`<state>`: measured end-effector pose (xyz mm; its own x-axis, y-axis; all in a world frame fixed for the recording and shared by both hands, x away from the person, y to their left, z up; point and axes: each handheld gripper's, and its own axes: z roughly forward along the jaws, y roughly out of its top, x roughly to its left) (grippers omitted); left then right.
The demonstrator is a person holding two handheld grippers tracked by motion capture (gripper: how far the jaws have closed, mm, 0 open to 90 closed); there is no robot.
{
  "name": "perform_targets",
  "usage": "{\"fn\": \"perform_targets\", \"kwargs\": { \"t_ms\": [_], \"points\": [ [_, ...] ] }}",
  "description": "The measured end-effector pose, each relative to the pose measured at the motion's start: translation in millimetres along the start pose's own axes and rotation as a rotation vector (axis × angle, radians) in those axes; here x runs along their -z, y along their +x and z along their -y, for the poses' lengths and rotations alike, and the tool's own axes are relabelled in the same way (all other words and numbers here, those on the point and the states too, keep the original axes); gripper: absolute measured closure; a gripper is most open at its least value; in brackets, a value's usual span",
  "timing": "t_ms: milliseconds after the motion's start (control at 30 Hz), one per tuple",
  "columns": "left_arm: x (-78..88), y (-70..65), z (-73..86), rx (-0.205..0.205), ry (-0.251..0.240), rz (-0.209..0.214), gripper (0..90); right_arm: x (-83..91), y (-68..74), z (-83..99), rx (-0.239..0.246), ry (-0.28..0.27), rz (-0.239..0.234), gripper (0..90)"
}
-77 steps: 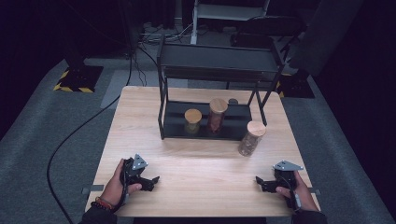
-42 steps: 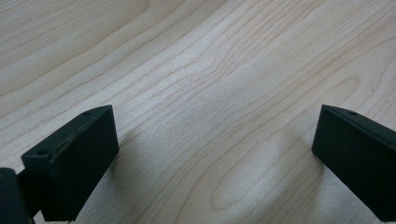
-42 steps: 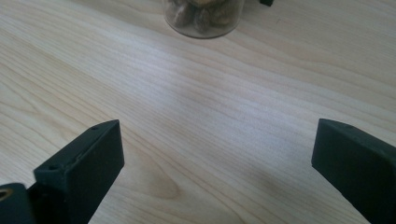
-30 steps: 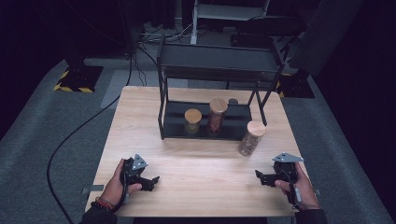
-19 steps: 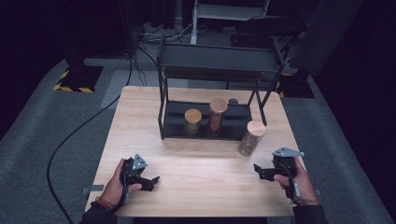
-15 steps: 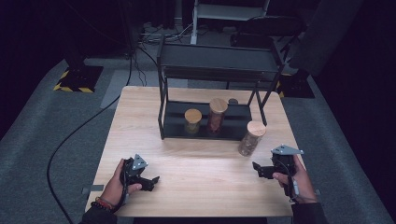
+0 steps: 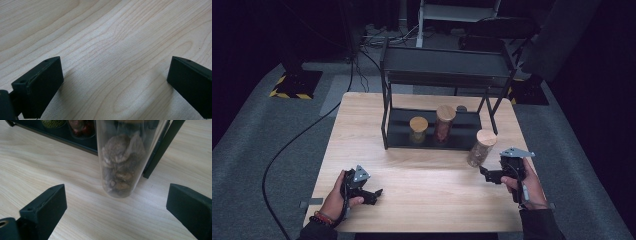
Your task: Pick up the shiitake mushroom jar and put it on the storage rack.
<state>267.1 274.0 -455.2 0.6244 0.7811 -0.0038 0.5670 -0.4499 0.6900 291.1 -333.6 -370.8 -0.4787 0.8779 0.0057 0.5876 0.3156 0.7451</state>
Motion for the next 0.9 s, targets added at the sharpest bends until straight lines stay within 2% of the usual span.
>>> {"fn": "perform_targets", "kwargs": {
  "t_ms": [400, 900],
  "points": [
    [0.0, -0.1, 0.1, 0.0, 0.0, 0.0, 0.2, -9.9, 0.8, -23.8, -0.015, 0.02, -0.005, 3.2],
    [0.0, 0.0, 0.1, 0.0, 0.0, 0.0, 0.2, -20.7, -1.8, -39.0, -0.058, 0.012, 0.004, 4.2]
  ]
}}
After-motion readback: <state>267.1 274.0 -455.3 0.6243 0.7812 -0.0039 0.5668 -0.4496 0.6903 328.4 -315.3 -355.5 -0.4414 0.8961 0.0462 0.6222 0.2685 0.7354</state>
